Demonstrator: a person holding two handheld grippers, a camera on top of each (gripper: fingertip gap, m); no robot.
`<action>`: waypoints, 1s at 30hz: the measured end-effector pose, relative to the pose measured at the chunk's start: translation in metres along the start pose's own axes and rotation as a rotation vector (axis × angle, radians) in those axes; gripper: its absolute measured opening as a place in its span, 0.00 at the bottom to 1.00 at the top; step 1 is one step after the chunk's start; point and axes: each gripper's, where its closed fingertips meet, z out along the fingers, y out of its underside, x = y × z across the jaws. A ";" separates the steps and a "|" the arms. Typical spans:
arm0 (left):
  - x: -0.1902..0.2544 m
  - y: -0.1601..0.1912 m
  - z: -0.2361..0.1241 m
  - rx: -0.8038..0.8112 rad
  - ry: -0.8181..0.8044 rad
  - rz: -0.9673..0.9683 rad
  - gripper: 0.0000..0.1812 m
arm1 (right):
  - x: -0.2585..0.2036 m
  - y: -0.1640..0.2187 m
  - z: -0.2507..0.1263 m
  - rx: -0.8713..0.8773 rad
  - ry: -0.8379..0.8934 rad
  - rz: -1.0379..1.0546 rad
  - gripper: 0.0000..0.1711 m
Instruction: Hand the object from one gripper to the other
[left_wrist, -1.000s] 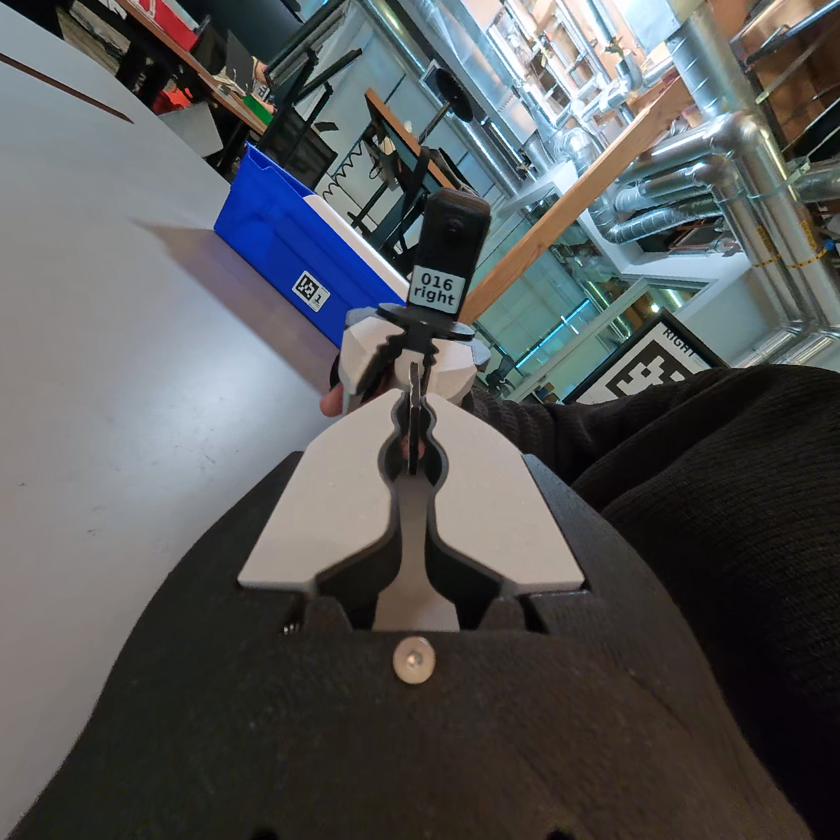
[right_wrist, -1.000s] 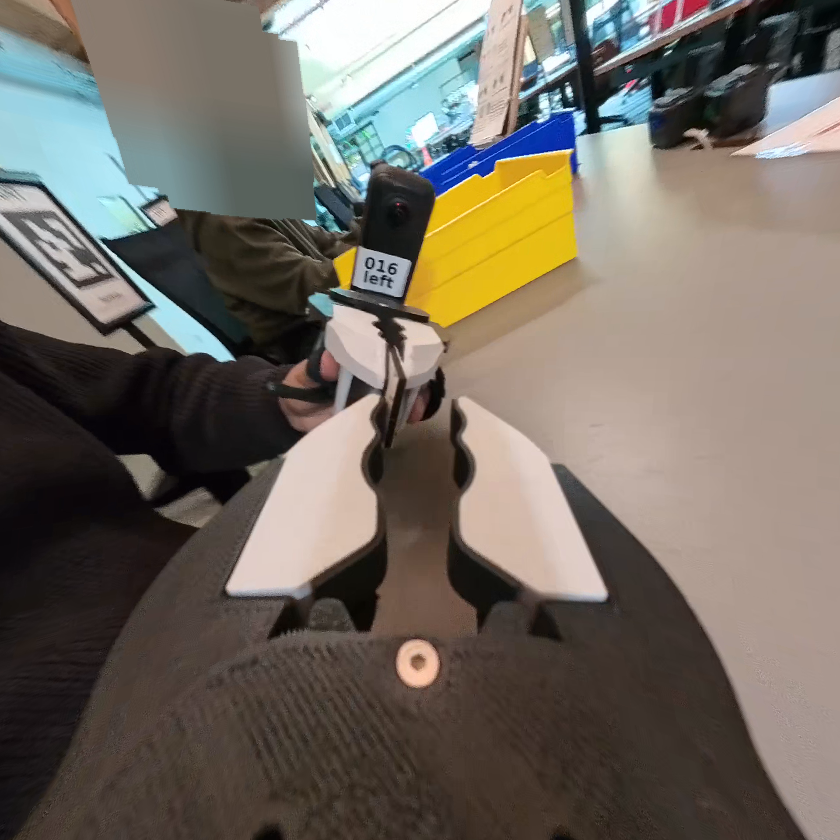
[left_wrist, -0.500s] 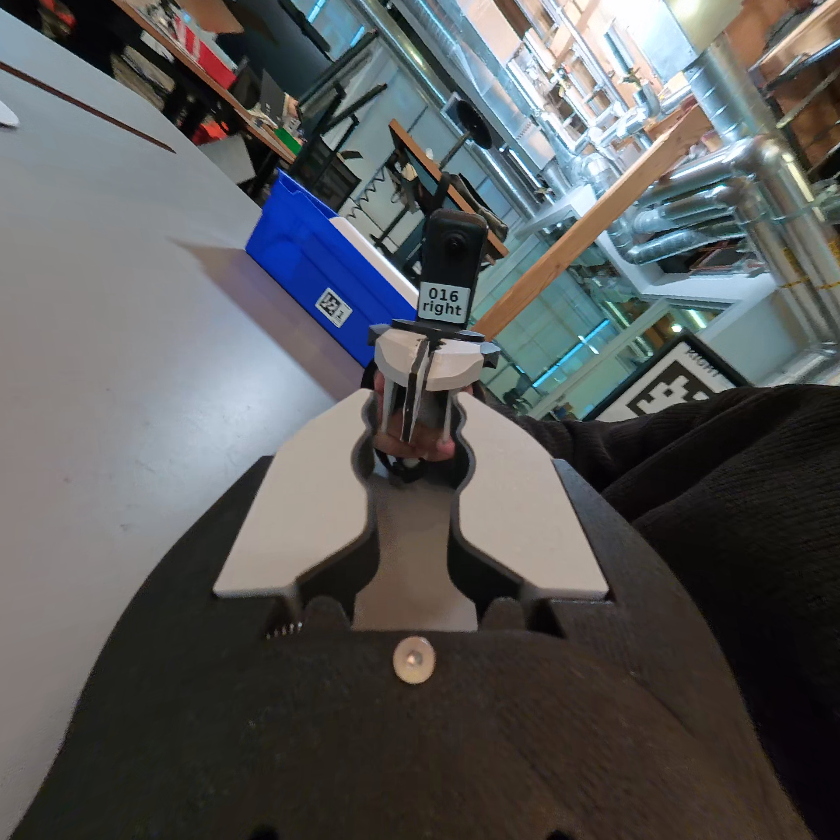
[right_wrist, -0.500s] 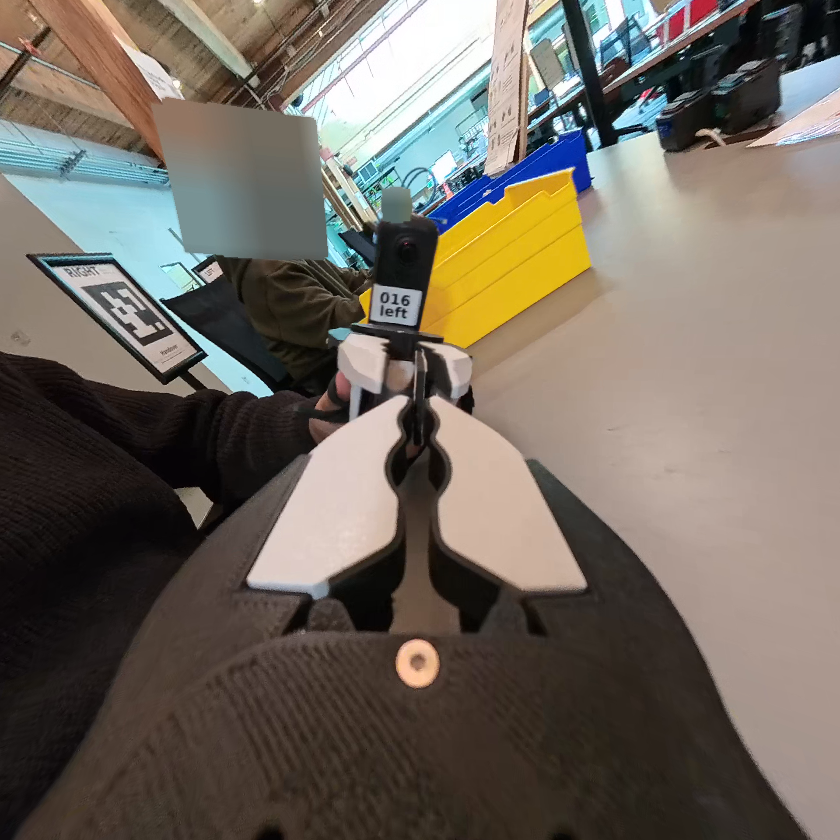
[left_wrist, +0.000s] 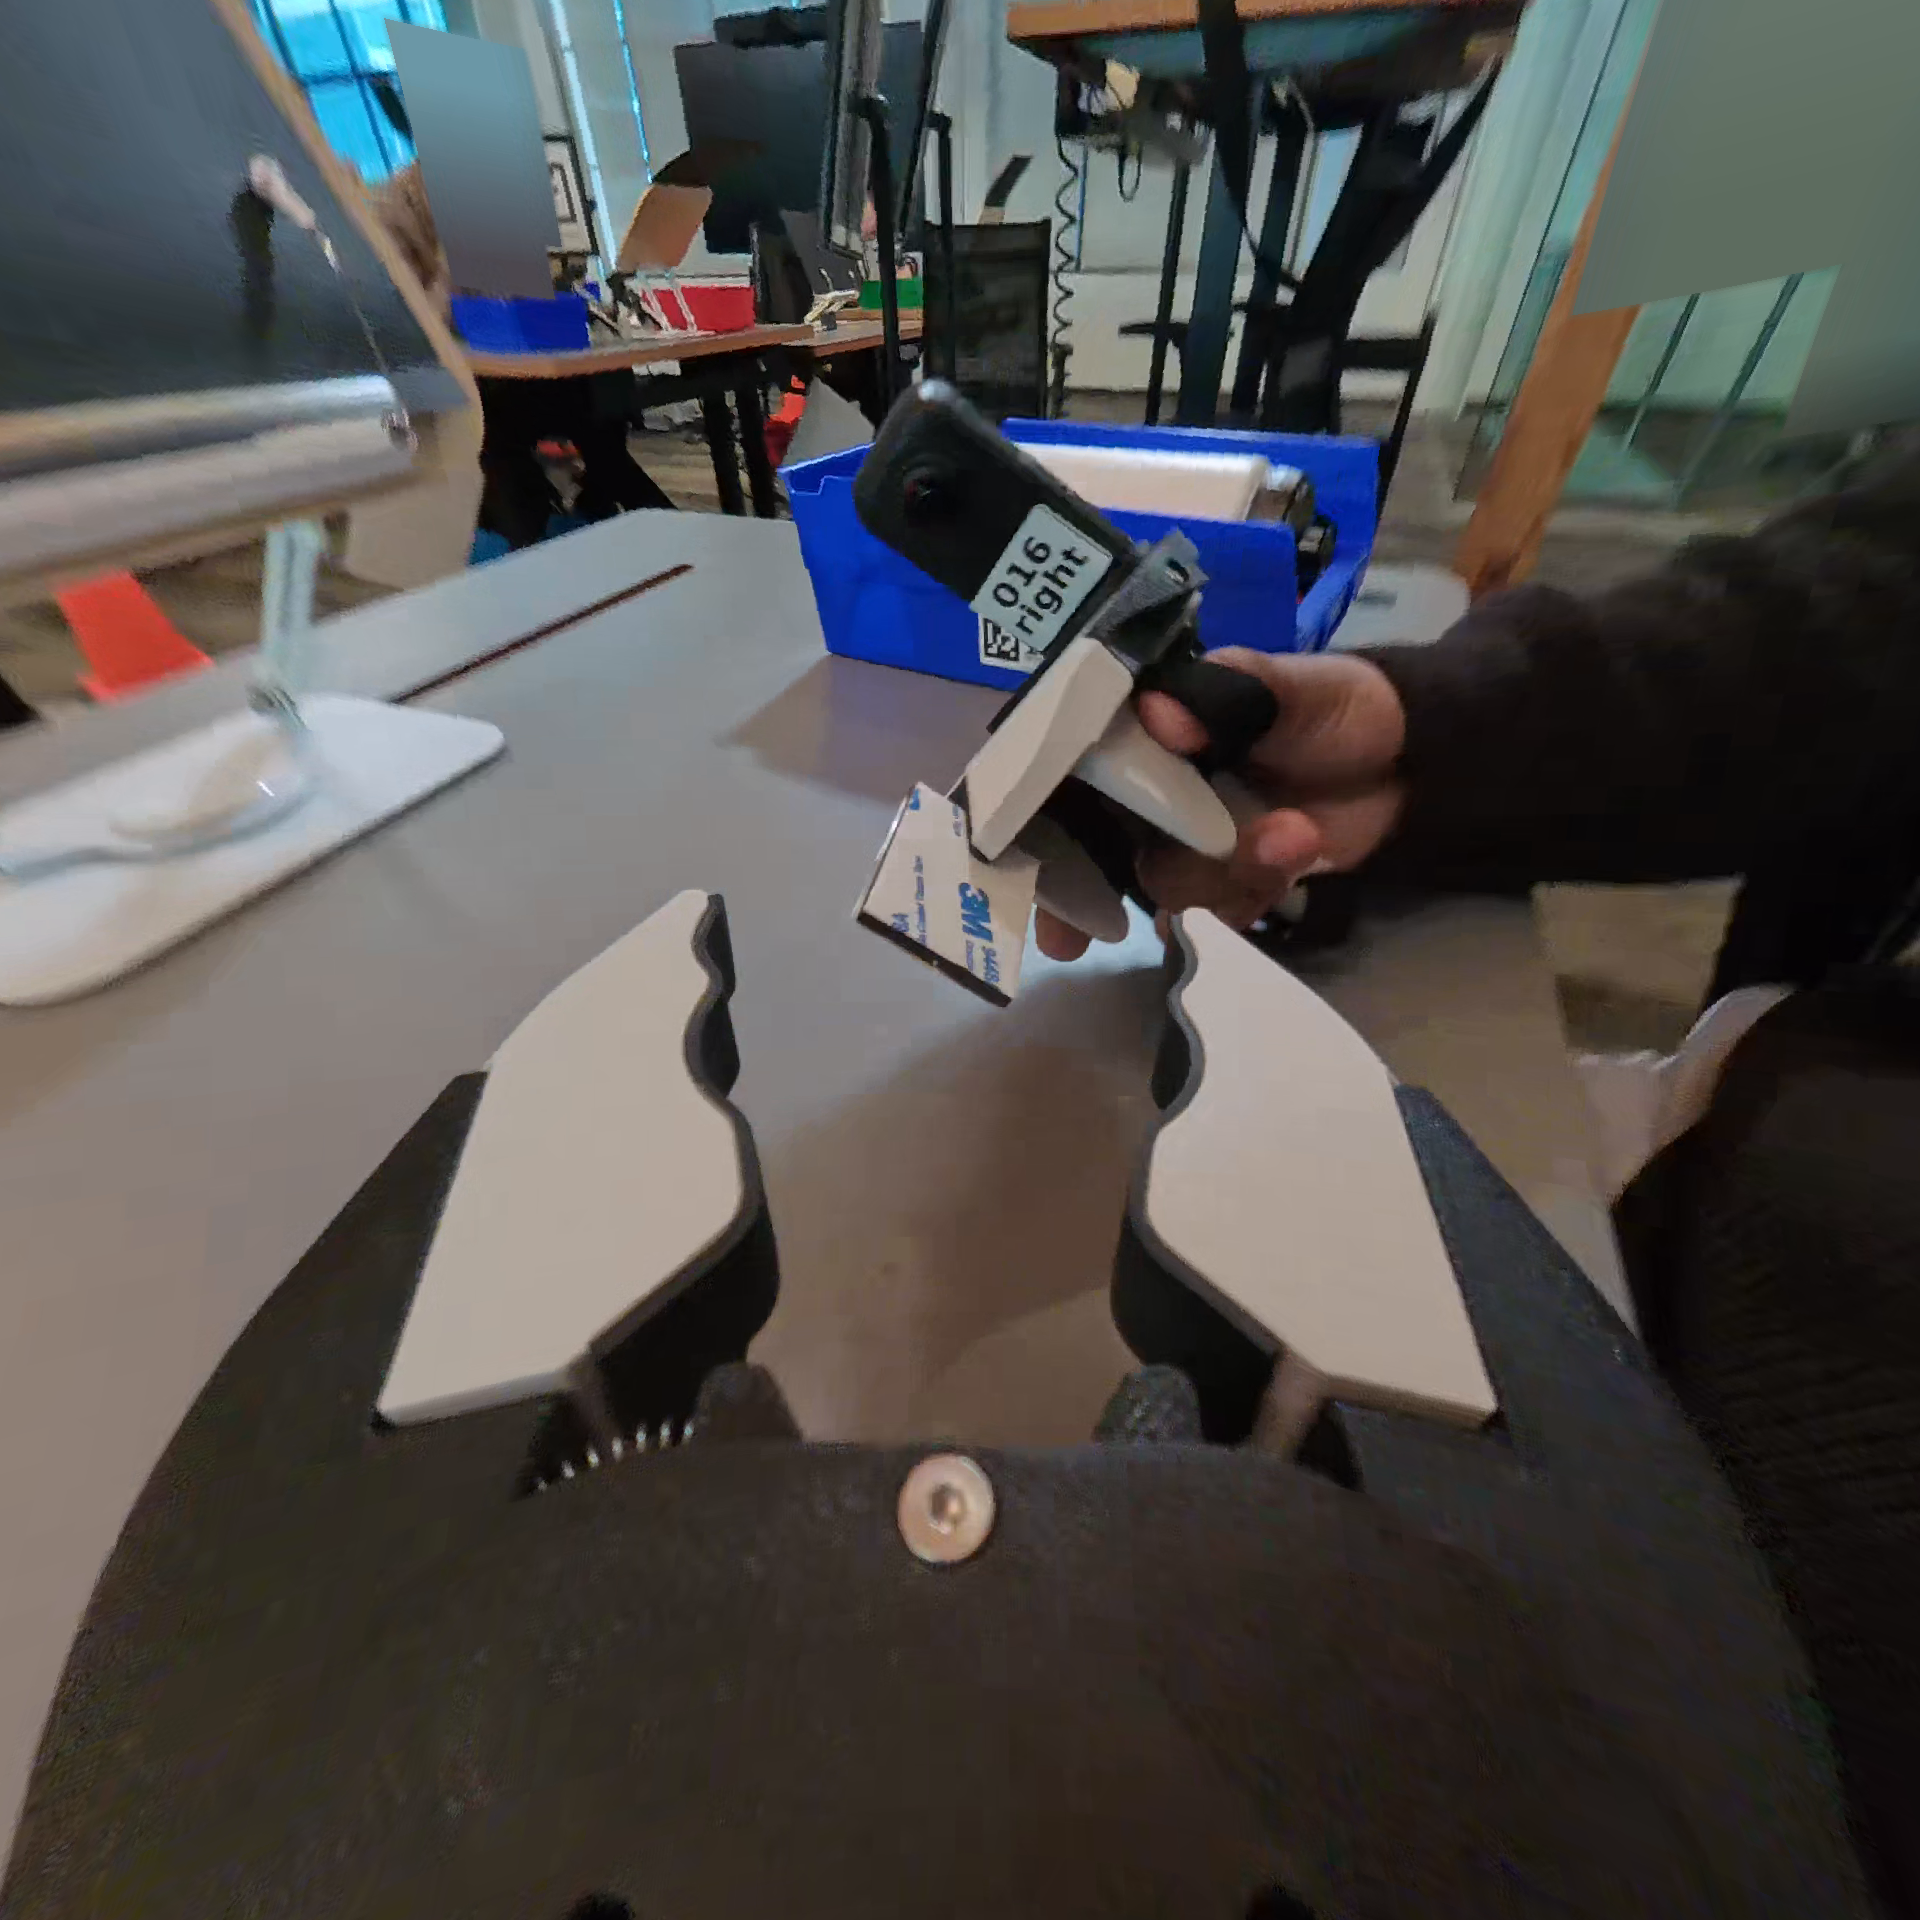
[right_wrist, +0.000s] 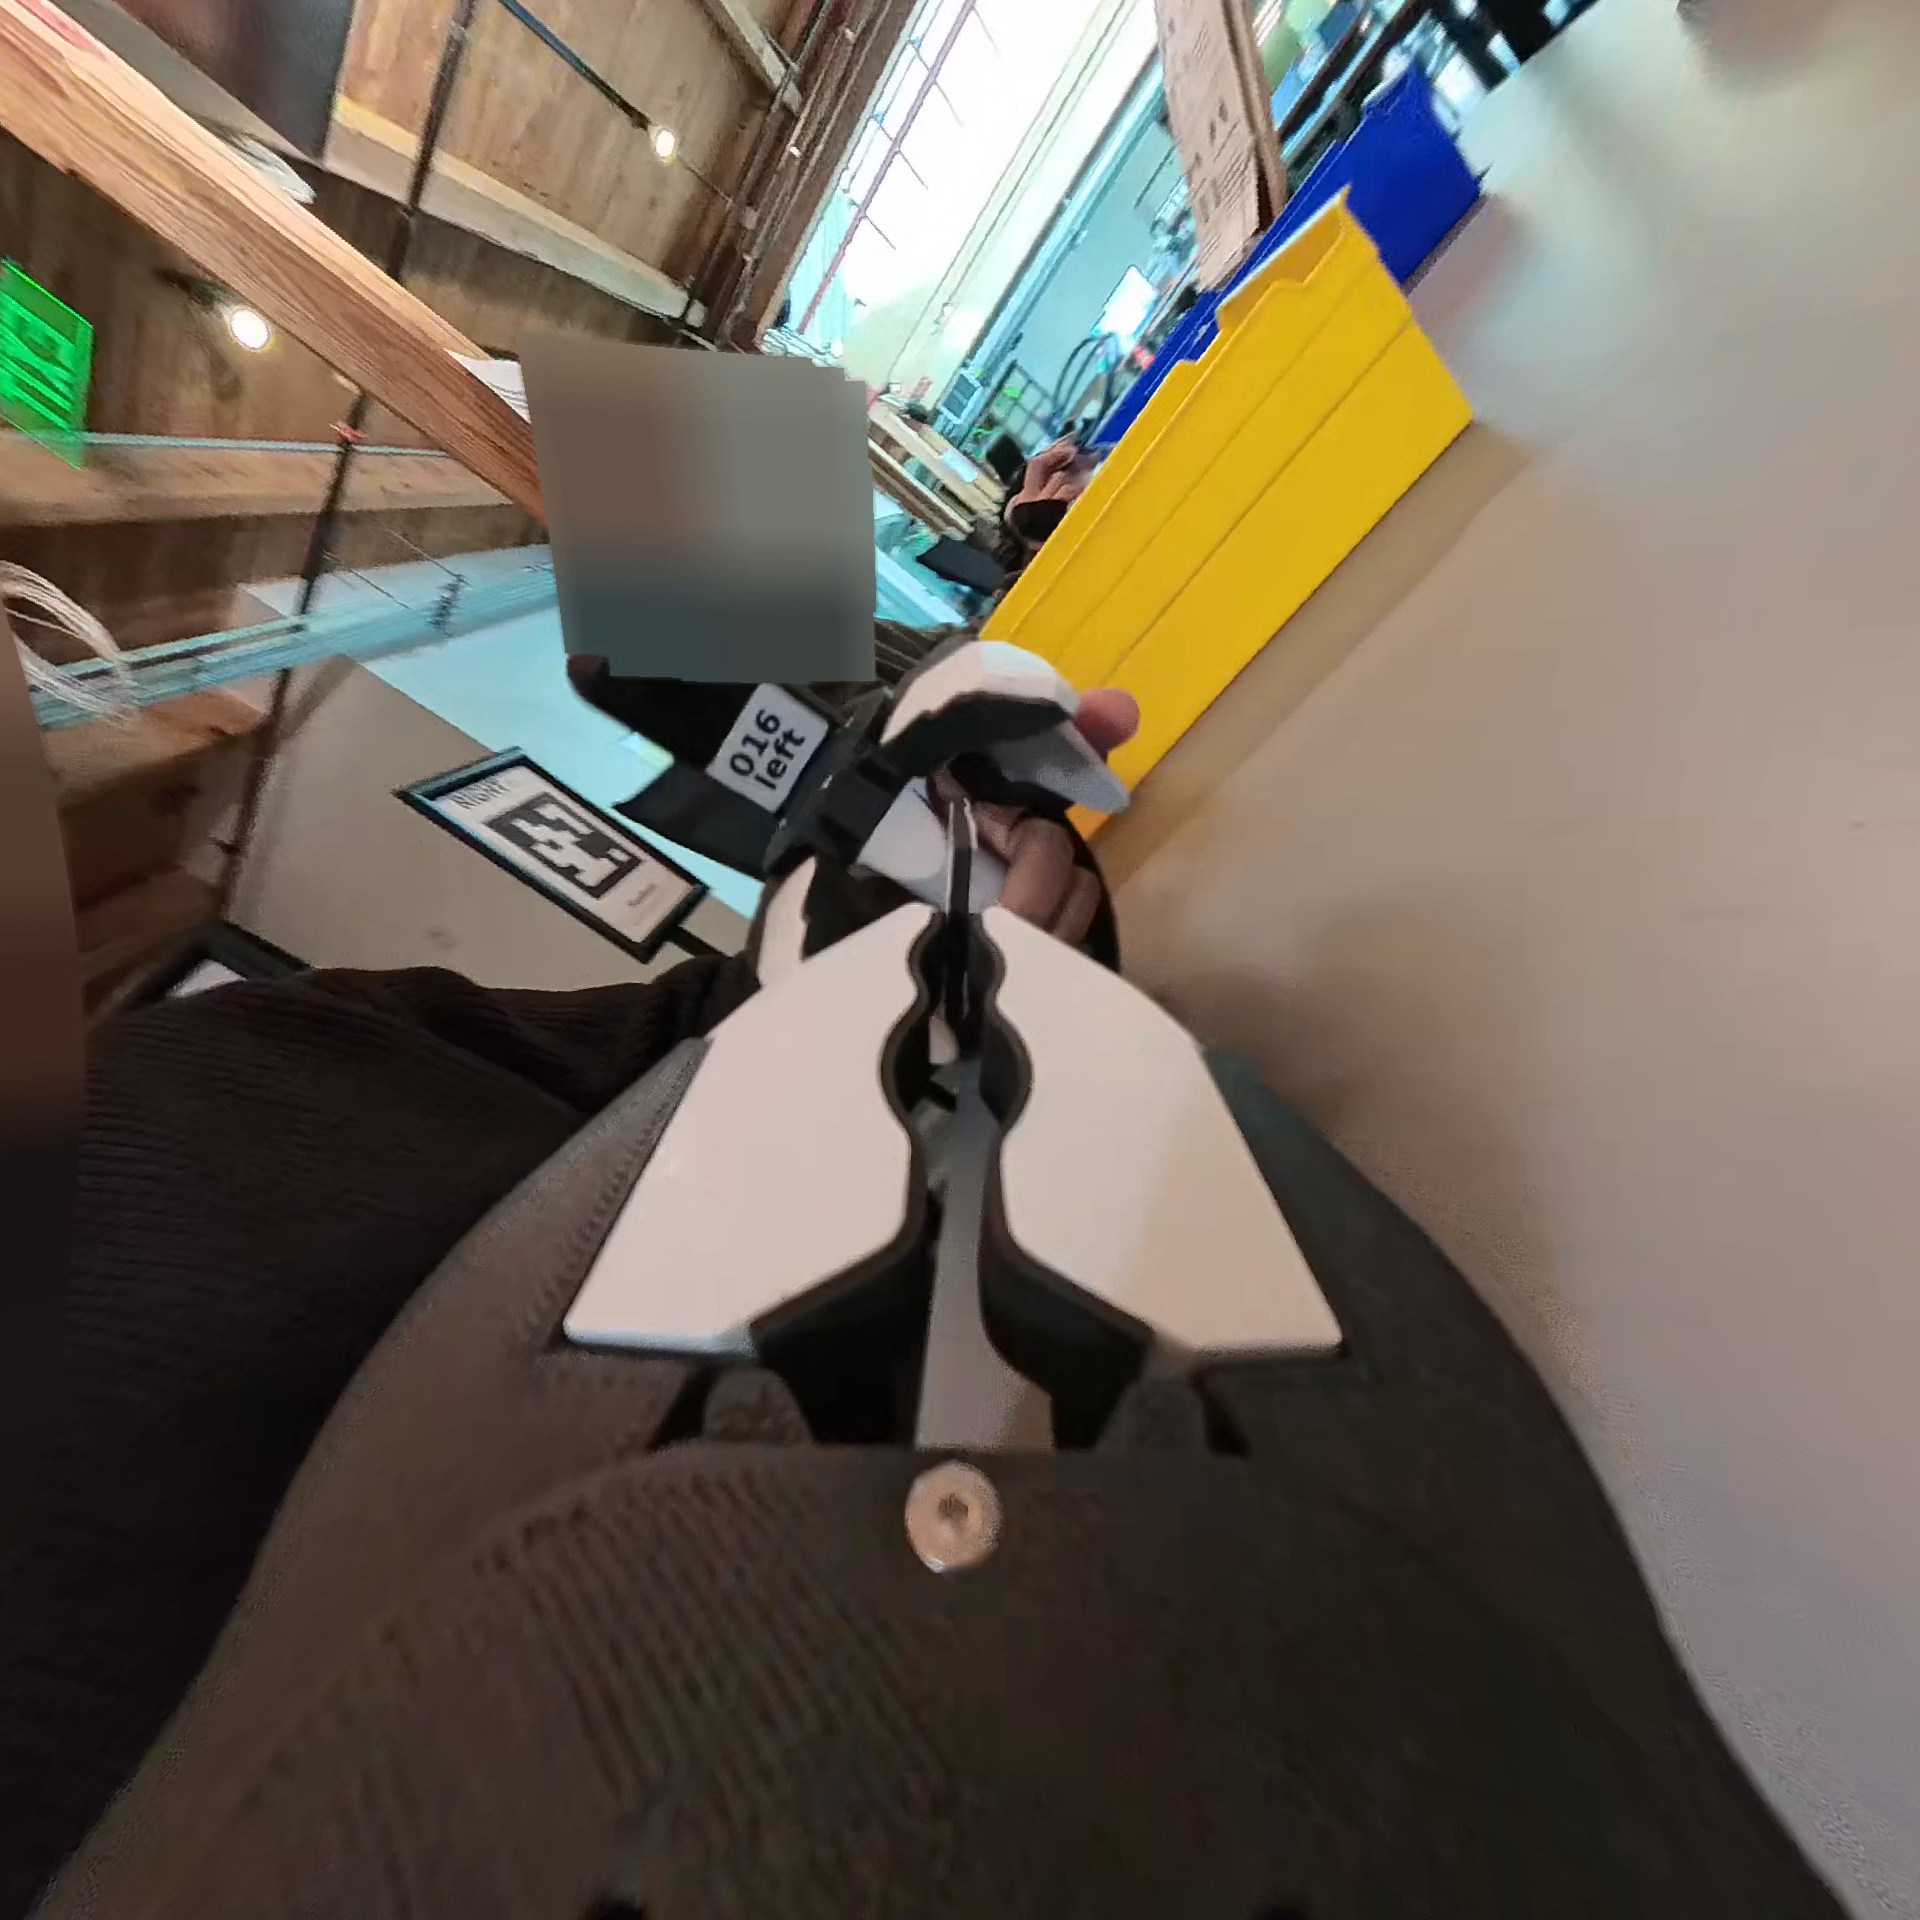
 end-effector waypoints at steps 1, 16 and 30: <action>0.003 -0.001 0.000 -0.002 -0.008 0.067 0.44 | 0.000 0.000 -0.001 0.001 -0.021 0.039 0.02; 0.015 -0.002 -0.003 0.011 -0.031 0.265 0.16 | -0.004 0.012 0.003 -0.052 -0.151 0.254 0.02; 0.017 0.001 0.001 0.004 -0.029 0.253 0.31 | -0.003 0.015 0.004 -0.082 -0.127 0.217 0.02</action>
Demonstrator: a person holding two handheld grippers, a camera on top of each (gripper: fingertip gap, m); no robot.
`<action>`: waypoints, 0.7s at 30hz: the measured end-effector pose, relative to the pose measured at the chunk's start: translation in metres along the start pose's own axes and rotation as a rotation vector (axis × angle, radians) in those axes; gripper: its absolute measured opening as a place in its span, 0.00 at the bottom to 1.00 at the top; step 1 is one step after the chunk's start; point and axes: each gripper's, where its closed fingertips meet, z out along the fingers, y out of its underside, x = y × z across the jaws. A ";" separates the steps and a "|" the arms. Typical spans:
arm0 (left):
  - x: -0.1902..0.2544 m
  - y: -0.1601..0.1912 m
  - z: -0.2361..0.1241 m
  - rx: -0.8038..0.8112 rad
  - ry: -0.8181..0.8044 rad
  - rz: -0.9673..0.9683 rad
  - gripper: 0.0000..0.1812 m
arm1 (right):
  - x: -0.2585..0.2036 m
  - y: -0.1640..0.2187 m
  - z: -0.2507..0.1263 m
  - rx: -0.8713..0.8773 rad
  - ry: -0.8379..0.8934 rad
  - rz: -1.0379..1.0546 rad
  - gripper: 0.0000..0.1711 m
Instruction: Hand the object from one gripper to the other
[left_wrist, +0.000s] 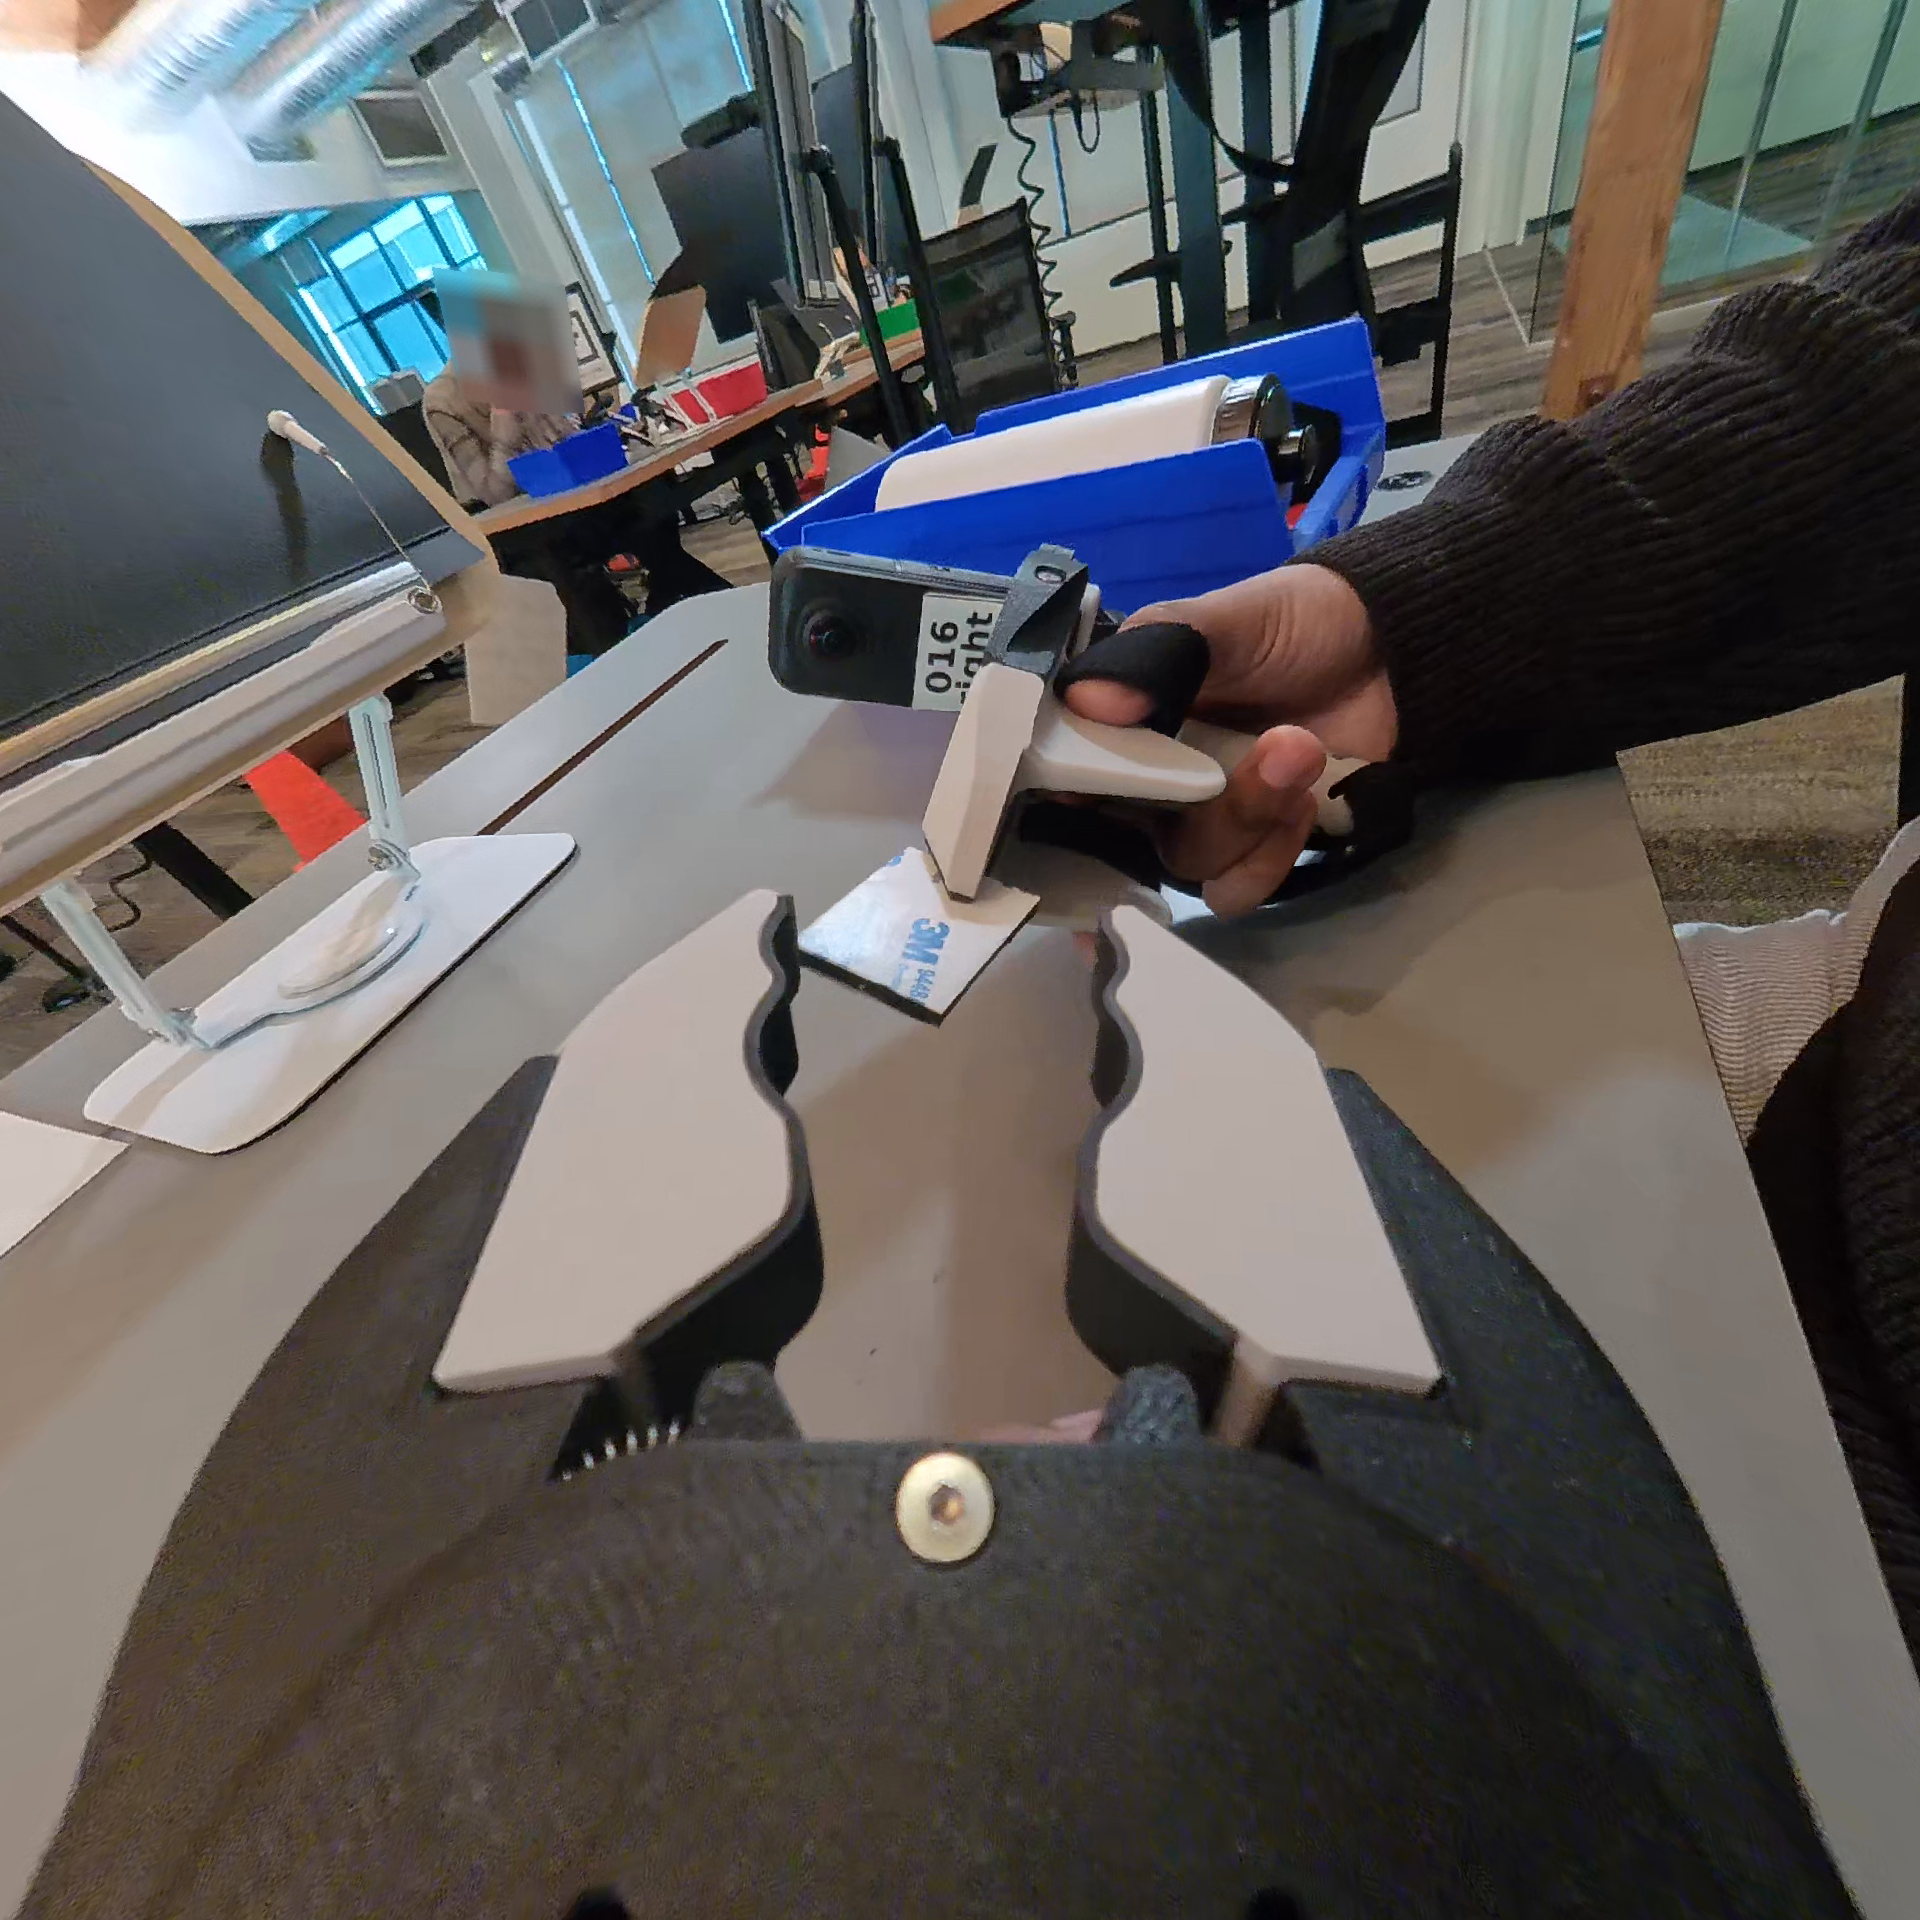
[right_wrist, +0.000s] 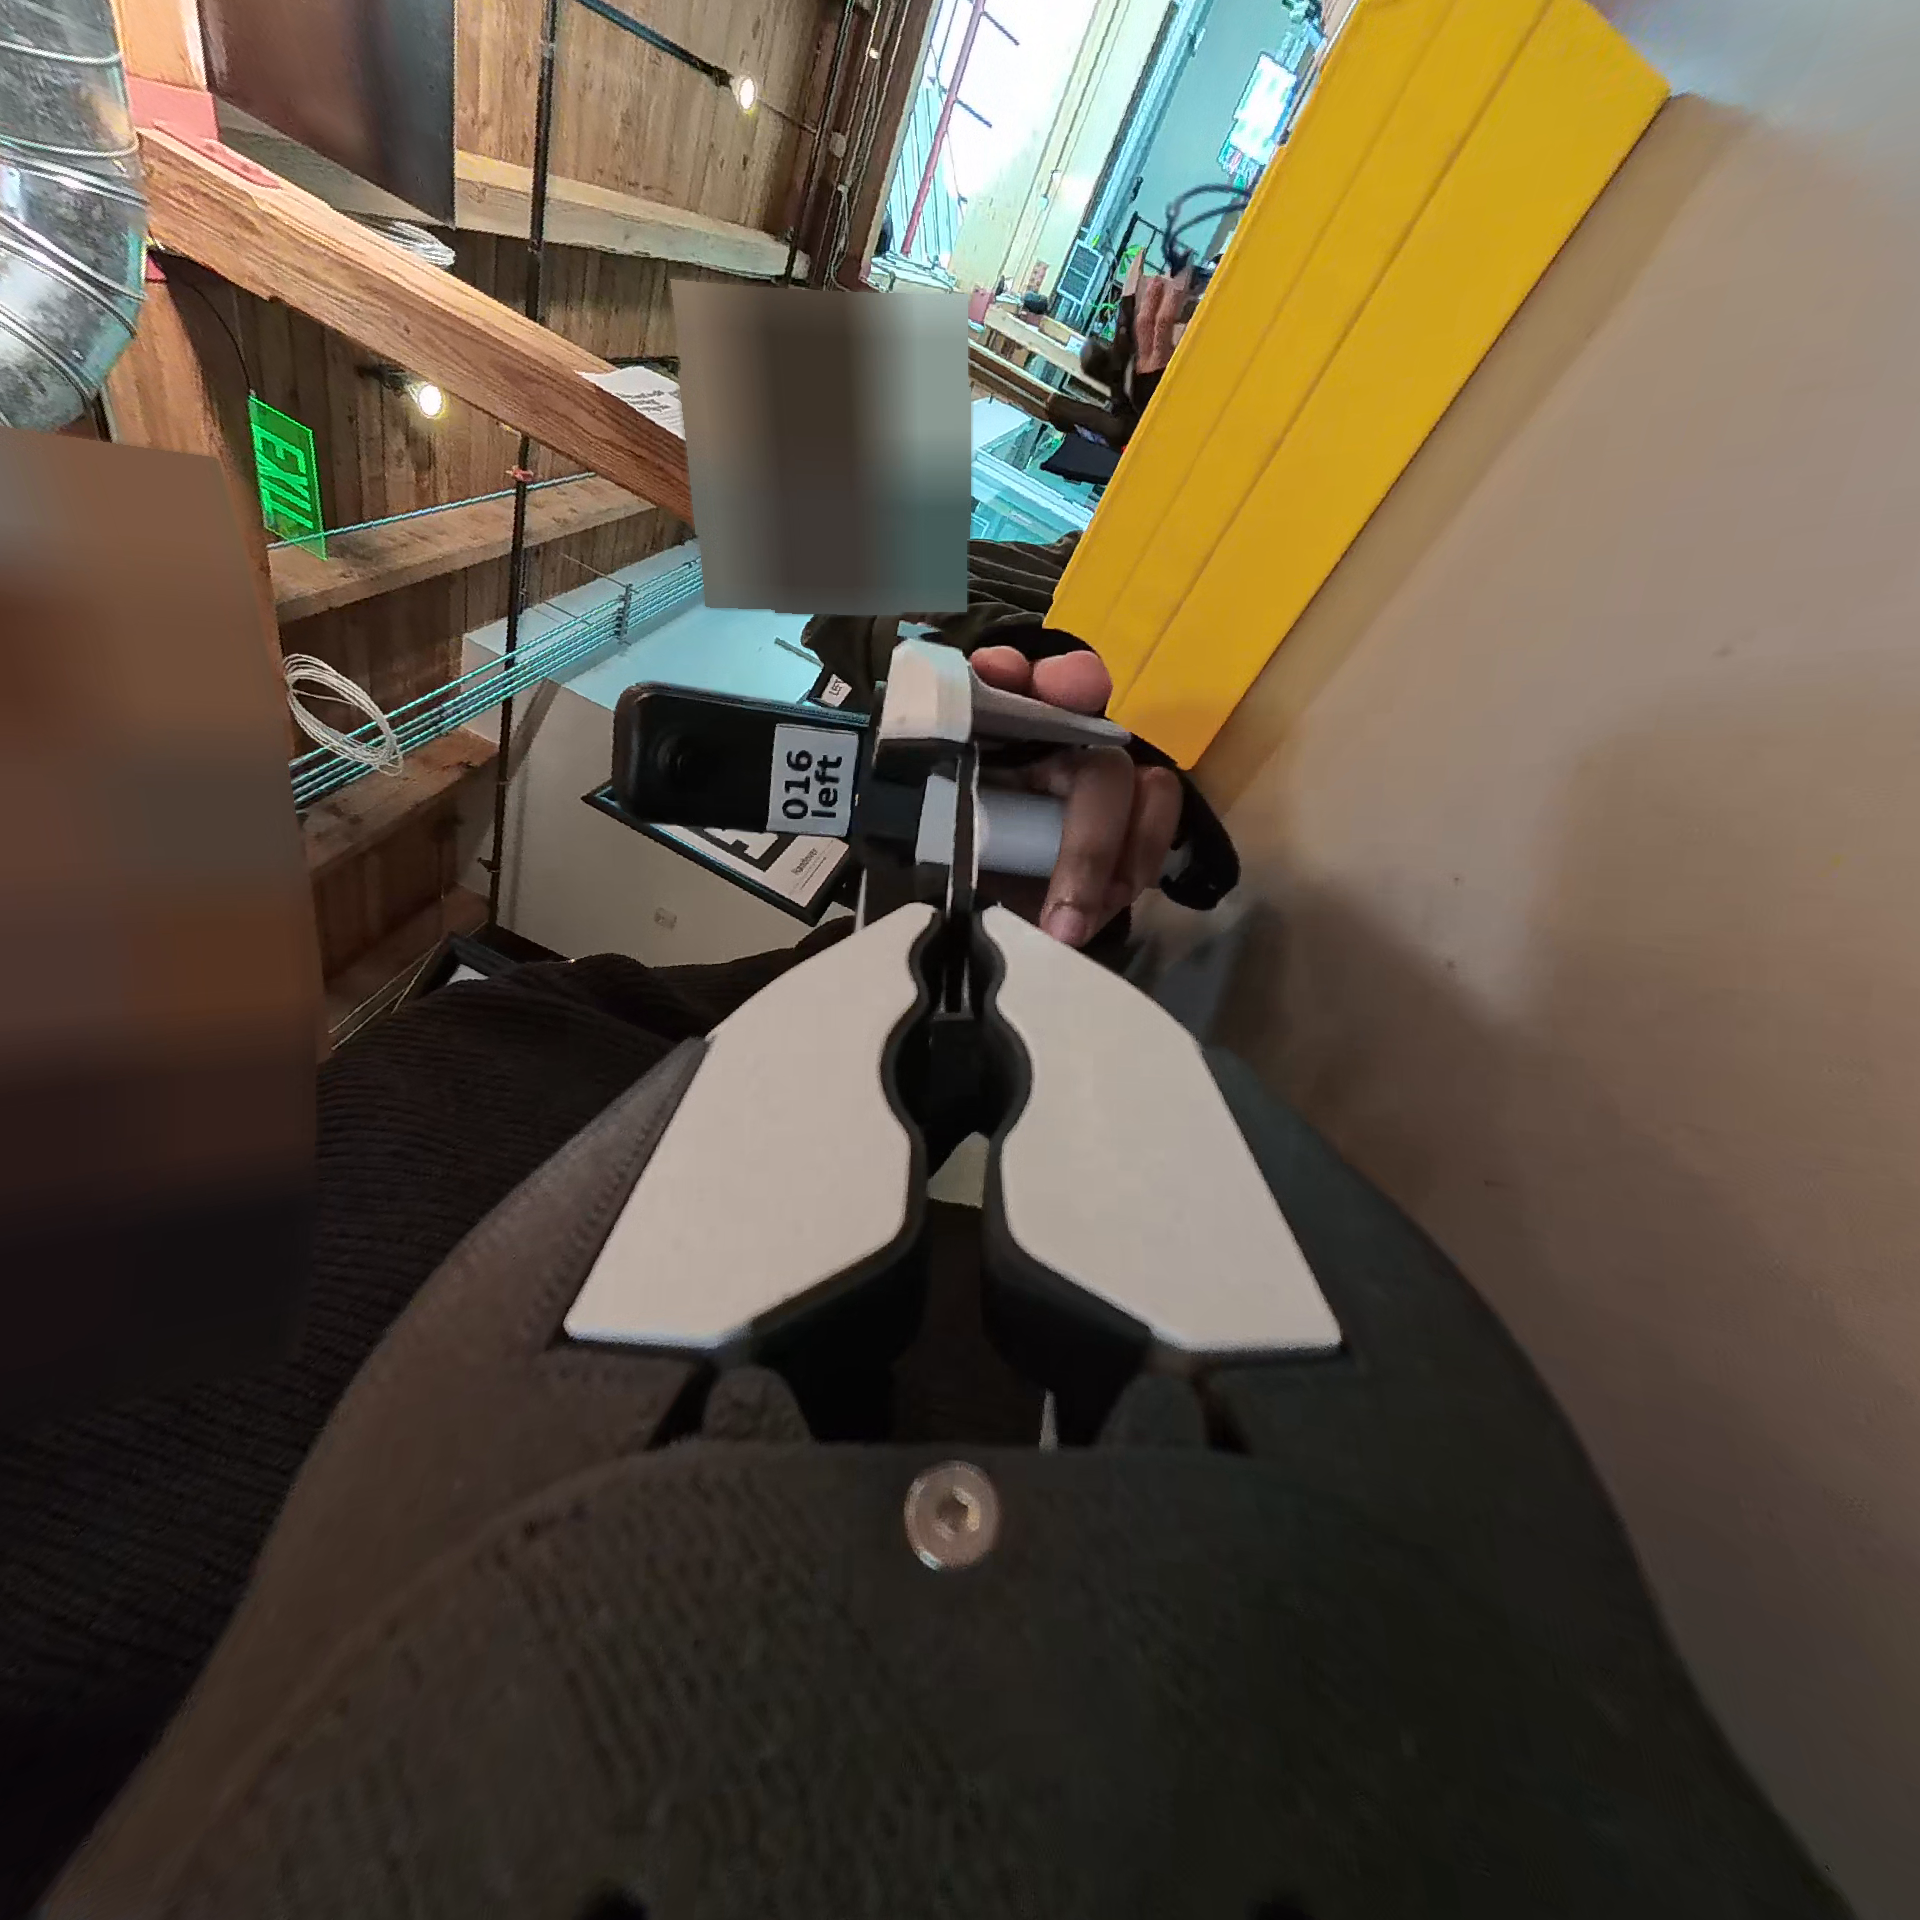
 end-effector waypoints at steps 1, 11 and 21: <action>0.001 0.001 0.000 -0.005 0.001 0.003 0.31 | 0.000 0.000 0.000 -0.004 0.000 0.002 0.02; 0.003 0.002 0.000 -0.010 0.024 -0.005 0.23 | 0.001 0.012 0.006 -0.071 0.013 -0.015 0.03; 0.001 0.002 0.000 -0.005 0.018 -0.028 0.30 | 0.001 0.007 0.003 -0.049 0.010 -0.010 0.03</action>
